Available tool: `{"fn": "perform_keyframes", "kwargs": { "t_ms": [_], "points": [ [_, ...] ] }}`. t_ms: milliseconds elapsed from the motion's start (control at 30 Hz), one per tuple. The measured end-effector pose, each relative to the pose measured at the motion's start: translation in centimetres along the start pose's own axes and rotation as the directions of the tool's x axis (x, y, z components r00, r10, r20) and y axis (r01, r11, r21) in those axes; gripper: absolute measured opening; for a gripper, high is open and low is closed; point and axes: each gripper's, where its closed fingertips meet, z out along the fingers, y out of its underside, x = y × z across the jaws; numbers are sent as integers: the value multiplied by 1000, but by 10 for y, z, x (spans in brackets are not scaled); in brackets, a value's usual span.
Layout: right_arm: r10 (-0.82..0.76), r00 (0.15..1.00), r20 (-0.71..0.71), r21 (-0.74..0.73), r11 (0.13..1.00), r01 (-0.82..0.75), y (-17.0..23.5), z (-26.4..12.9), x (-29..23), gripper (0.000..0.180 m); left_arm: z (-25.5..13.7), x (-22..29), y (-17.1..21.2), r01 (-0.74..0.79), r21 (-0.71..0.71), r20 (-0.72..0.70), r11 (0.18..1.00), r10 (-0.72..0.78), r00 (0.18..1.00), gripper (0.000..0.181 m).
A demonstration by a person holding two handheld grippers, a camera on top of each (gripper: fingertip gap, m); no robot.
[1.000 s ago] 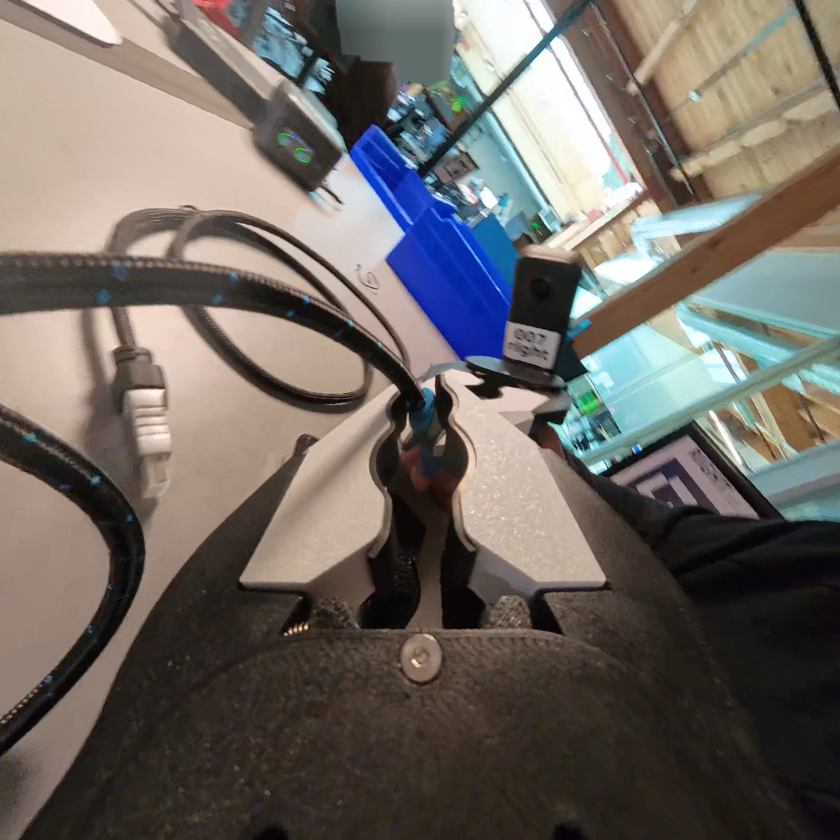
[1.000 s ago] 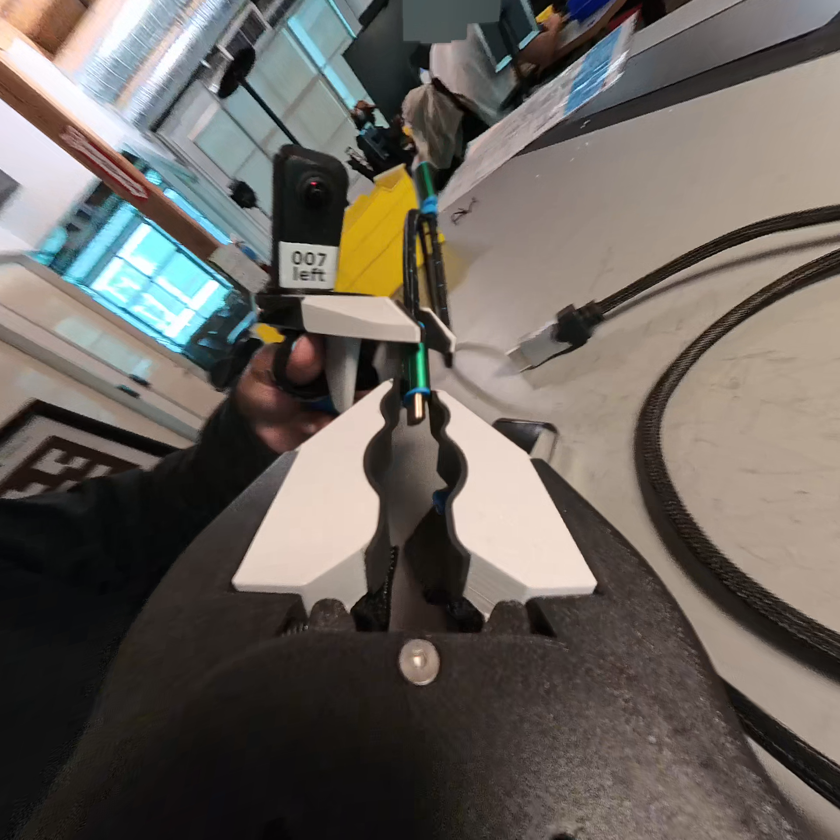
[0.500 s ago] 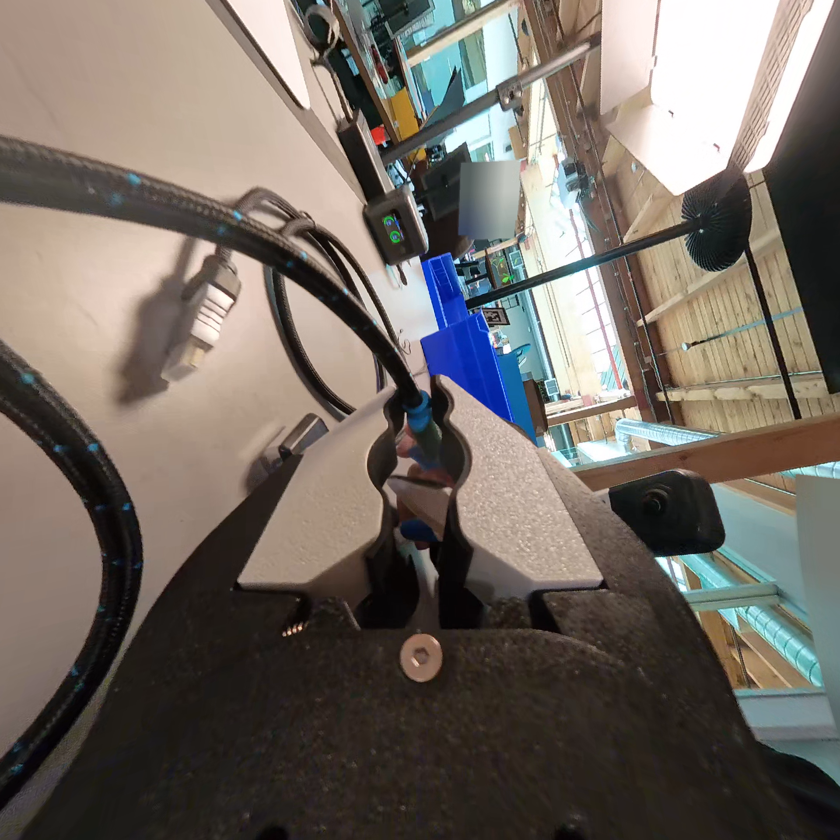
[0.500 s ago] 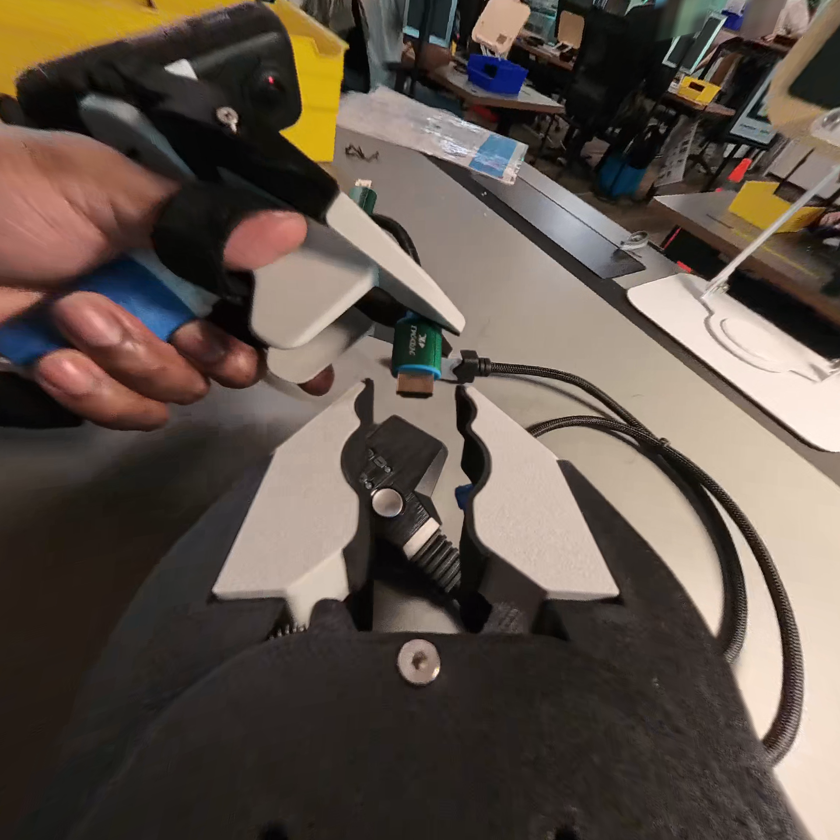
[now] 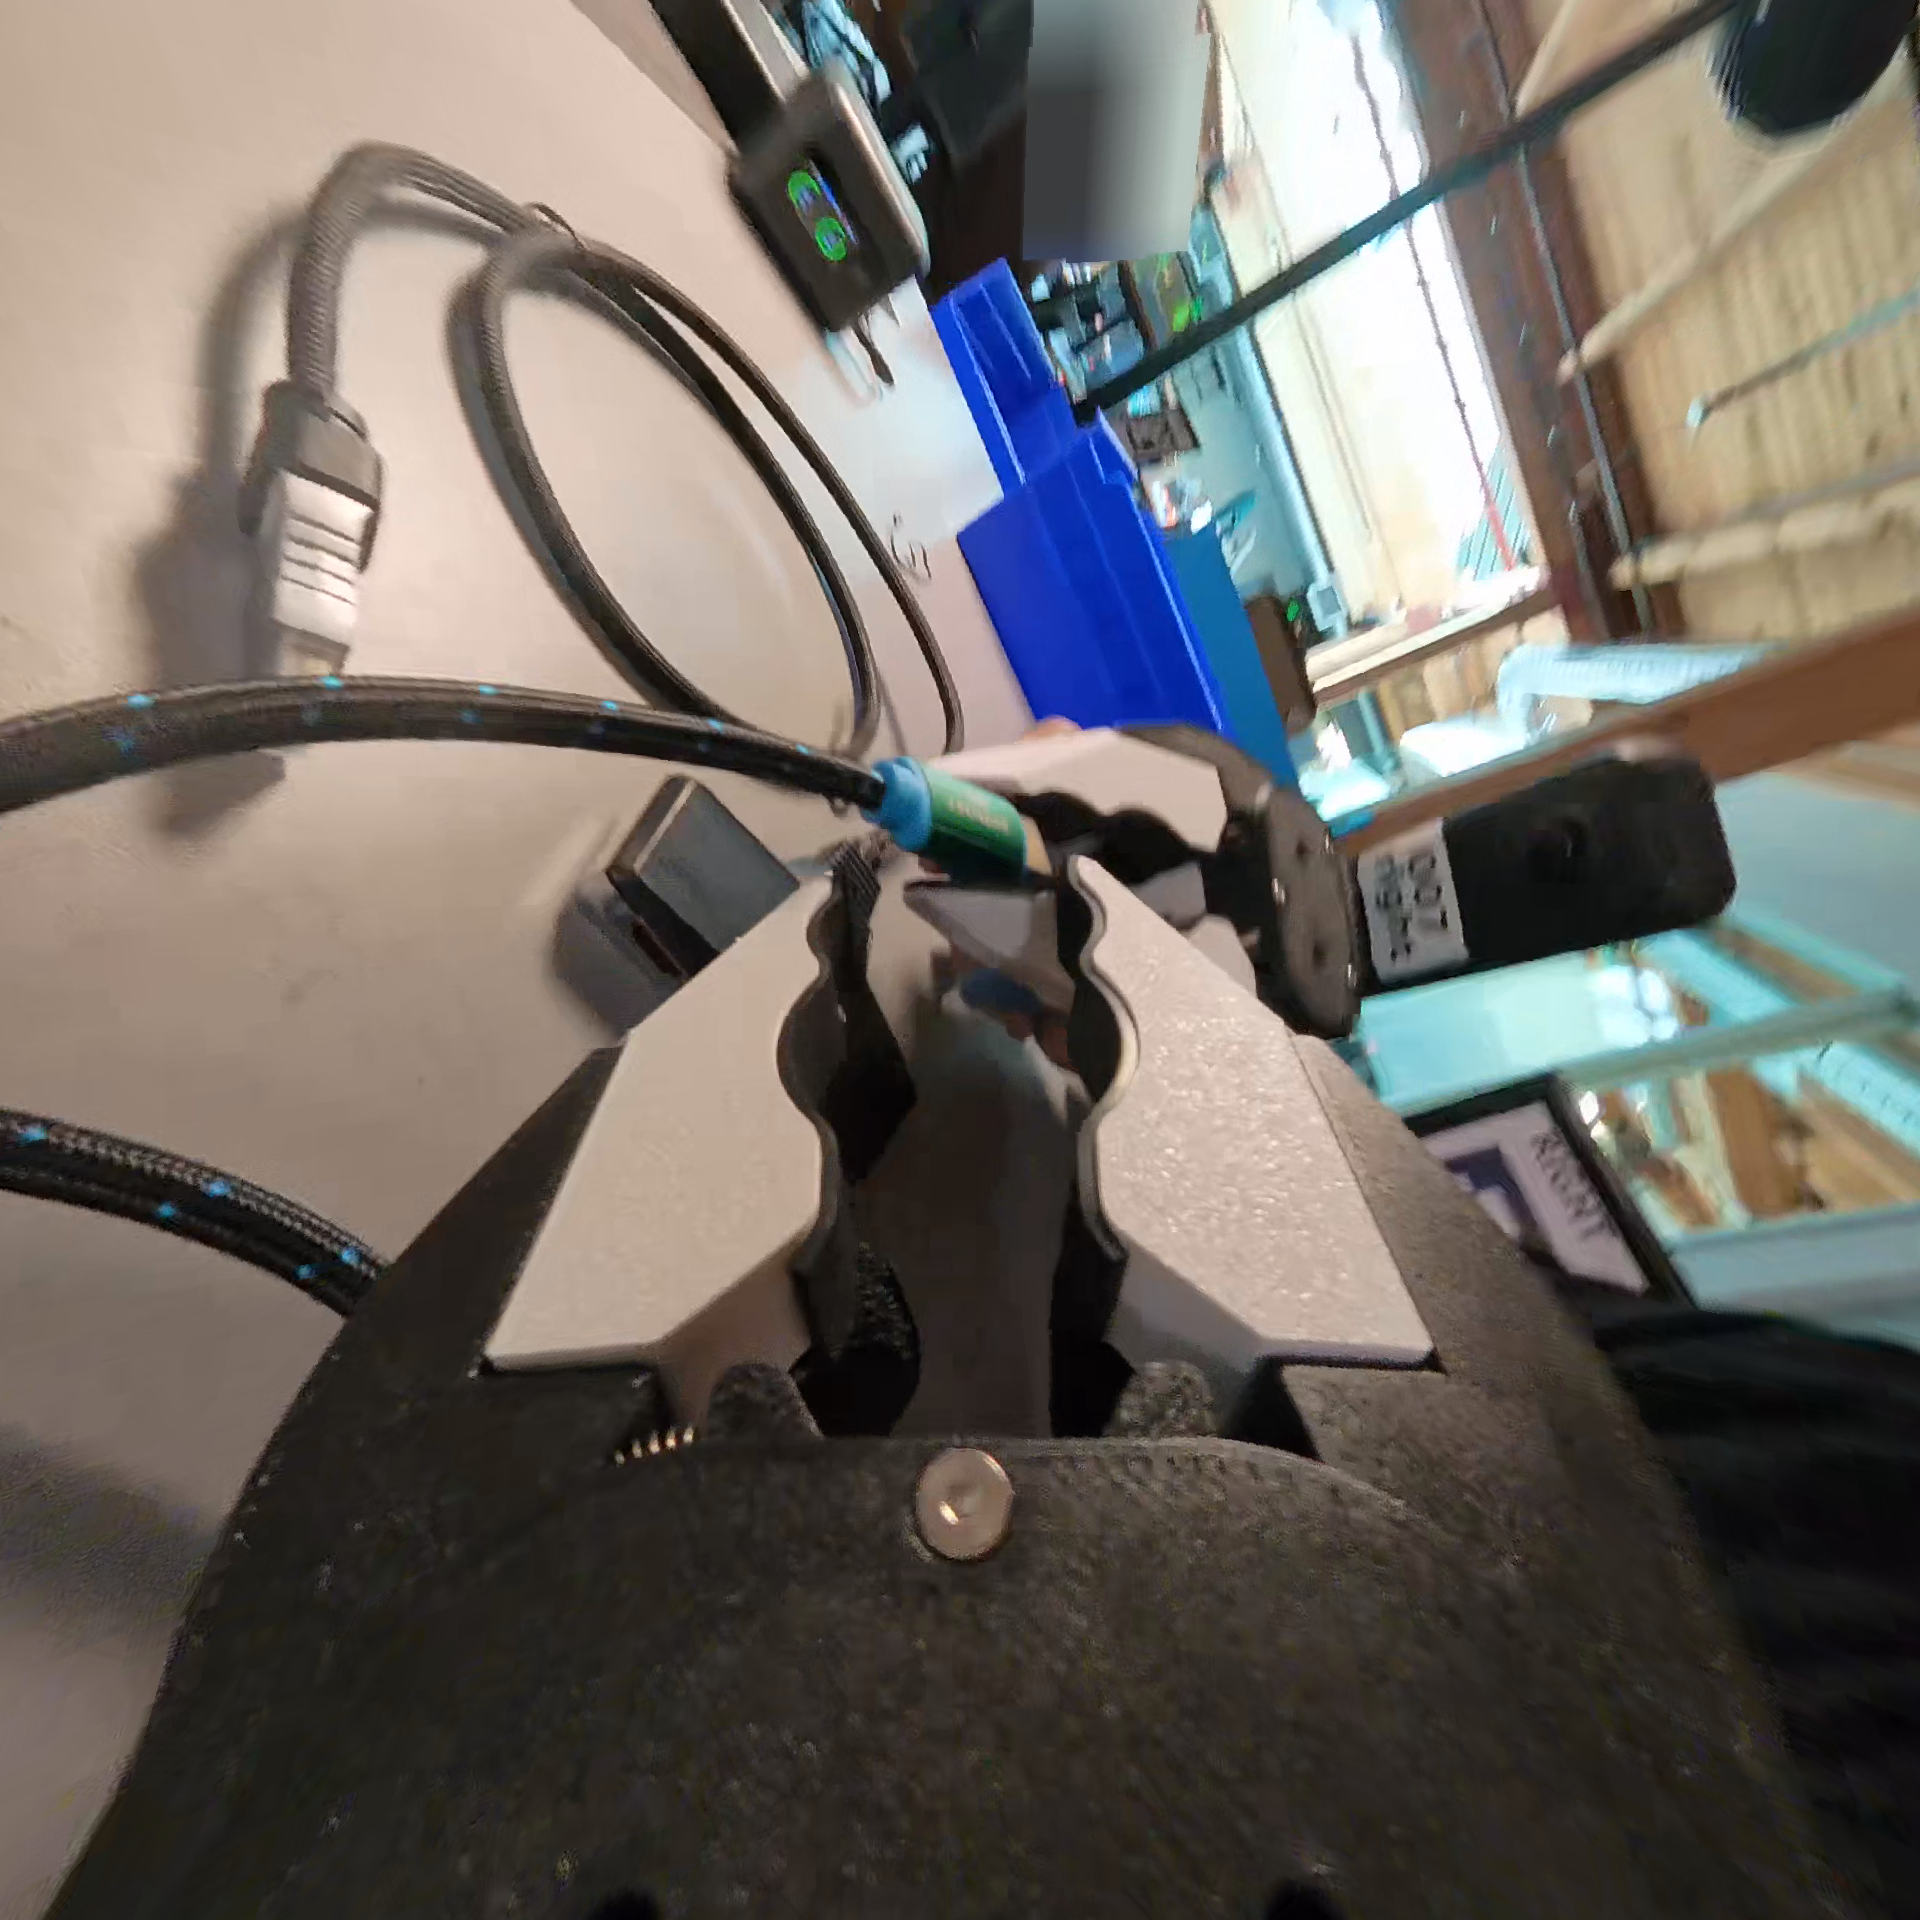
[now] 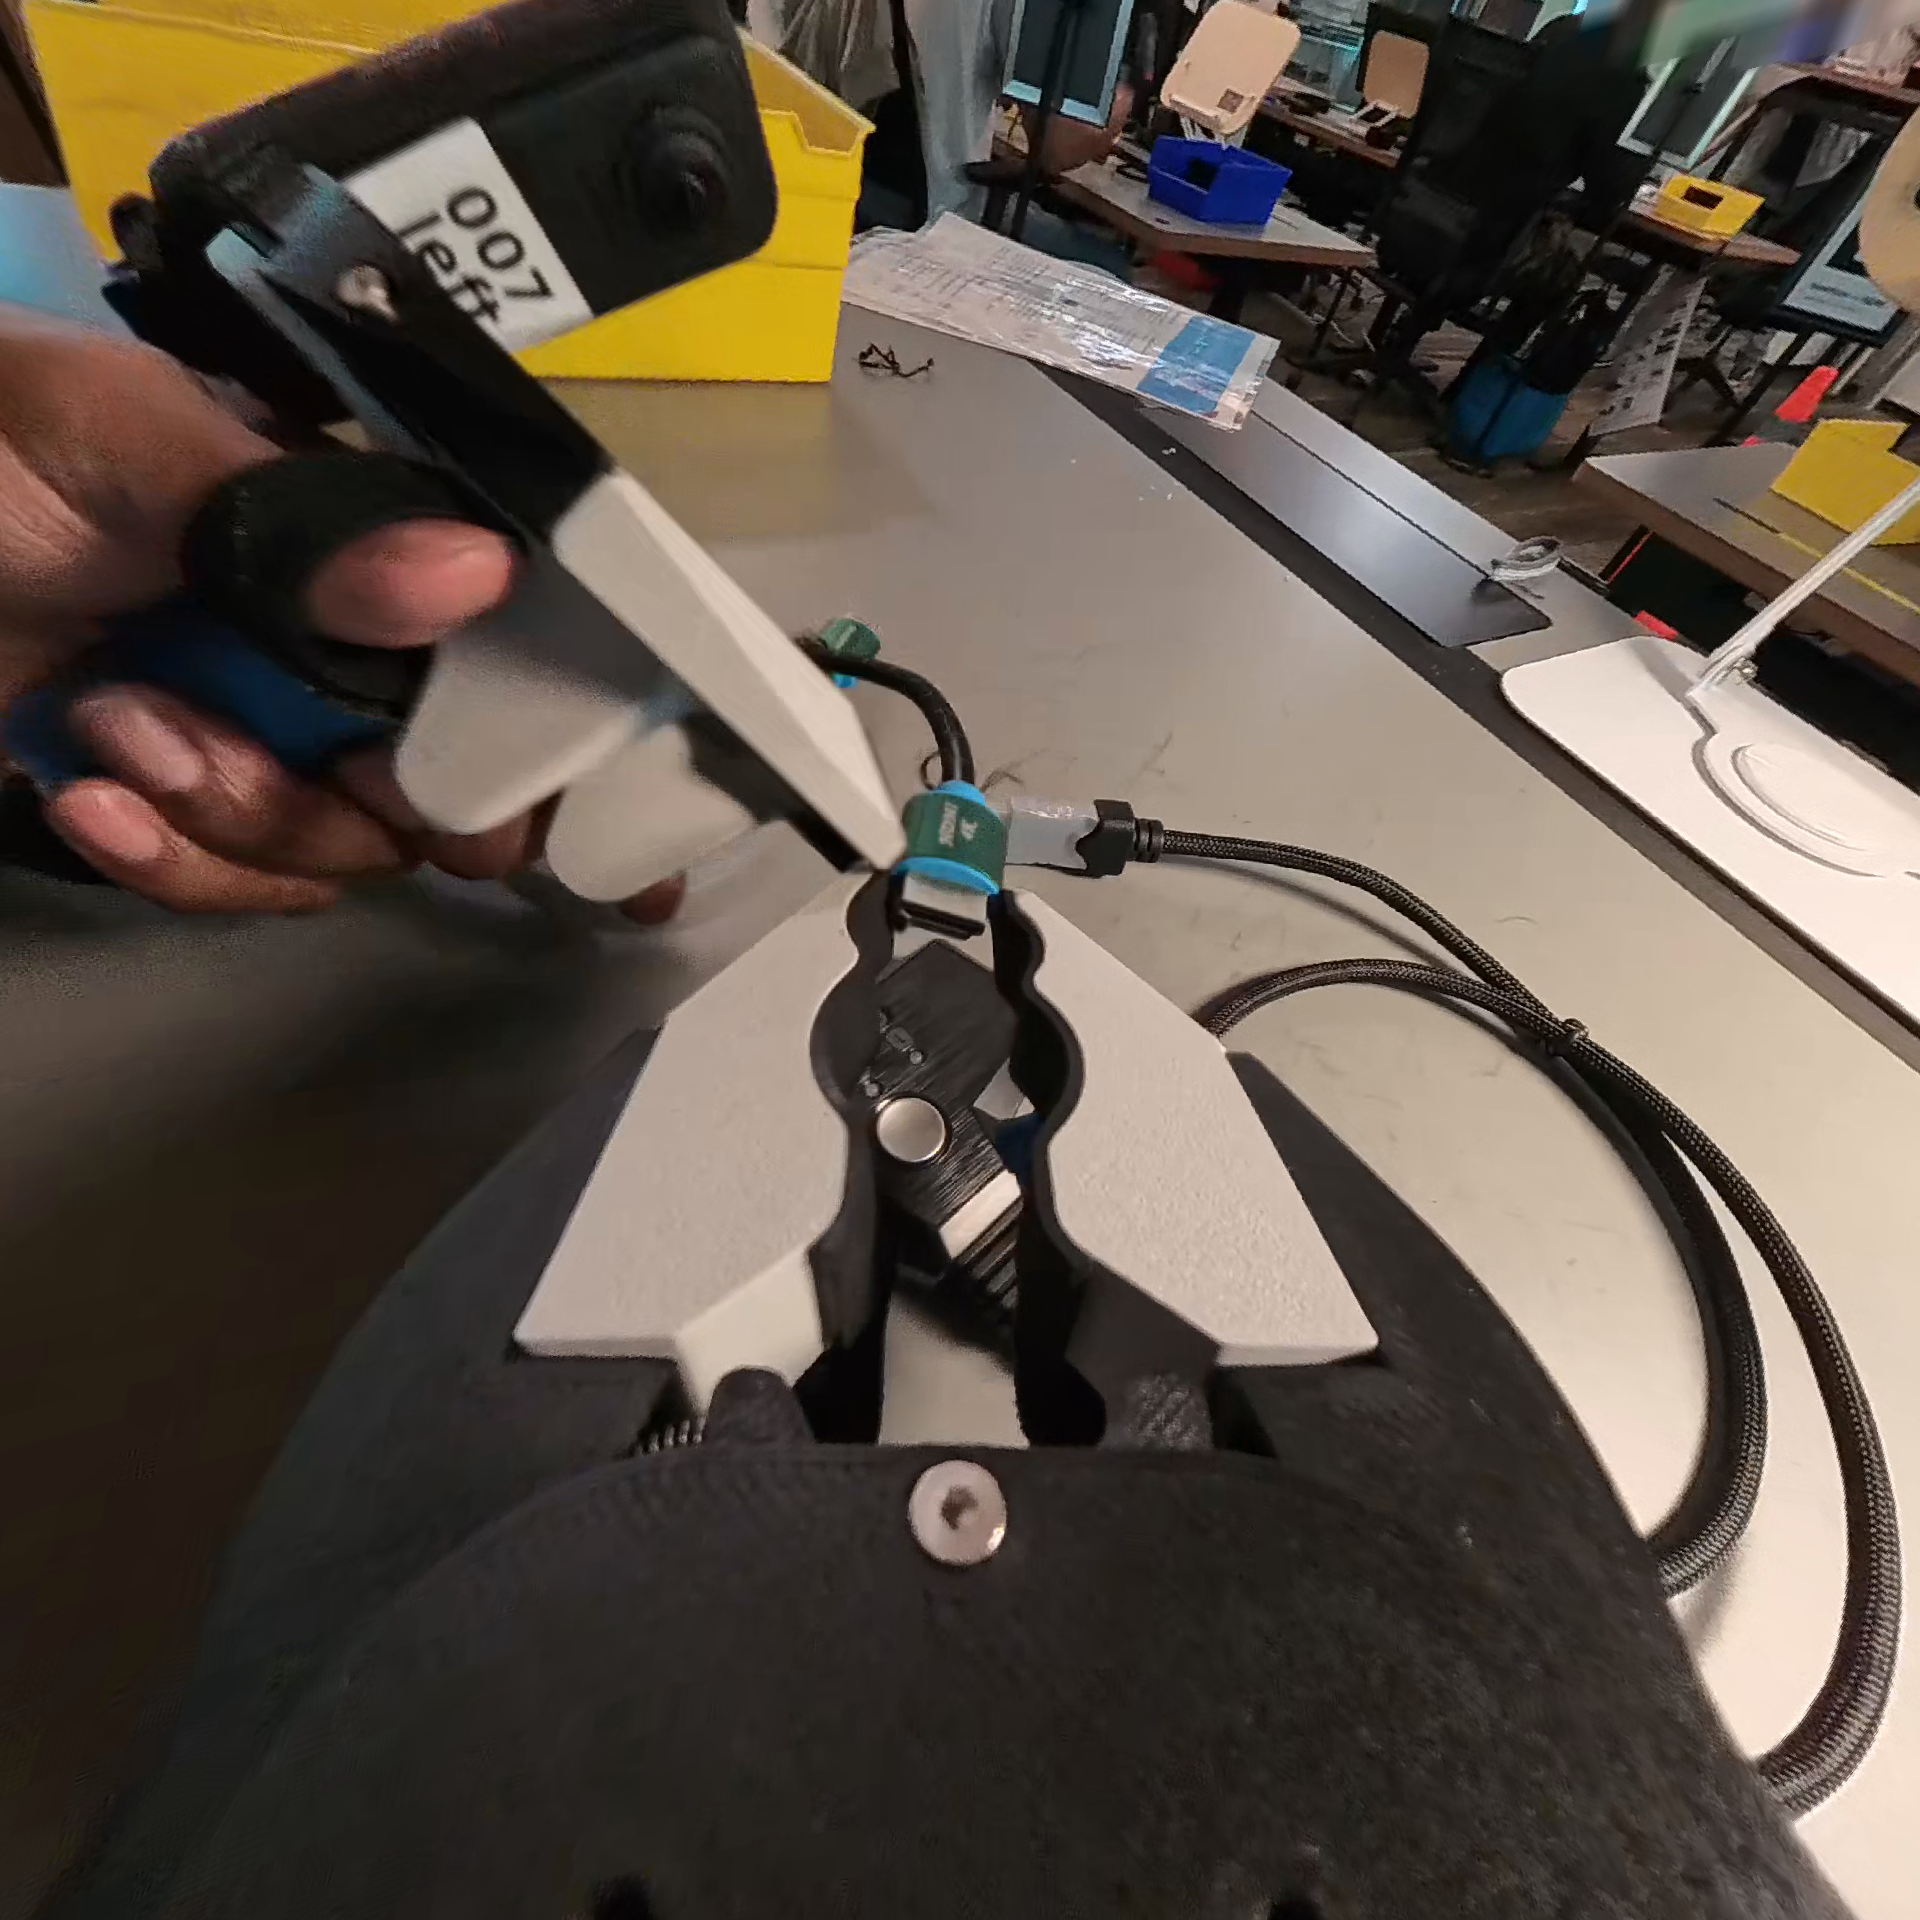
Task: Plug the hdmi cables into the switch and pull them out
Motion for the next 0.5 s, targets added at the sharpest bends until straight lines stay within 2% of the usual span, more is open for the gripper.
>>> {"fn": "perform_keyframes", "kwargs": {
  "t_ms": [167,233,300,400,467,500],
  "points": [
    [-26,999,37,0,1000,26,0,0,-8,21,-30,18,18,-219,-103,39,970,224,974,40],
    [-32,997,64,0,999,32,0,0,-12,19,-42,32,15,-347,-155,36,925,356,934,40],
    [-40,994,106,6,999,40,0,-1,-18,20,-53,41,-1,-526,-206,62,825,548,834,40],
    [-67,975,212,35,998,61,-3,-5,-33,20,-56,43,-34,-768,-257,25,586,799,601,47],
    [-99,957,272,60,995,85,-5,-8,-43,21,-50,28,-41,-844,-293,-82,450,867,491,48],
    [-121,949,292,73,992,104,-5,-10,-46,21,-46,16,-37,-848,-321,-136,421,866,481,48]
  ]
}}
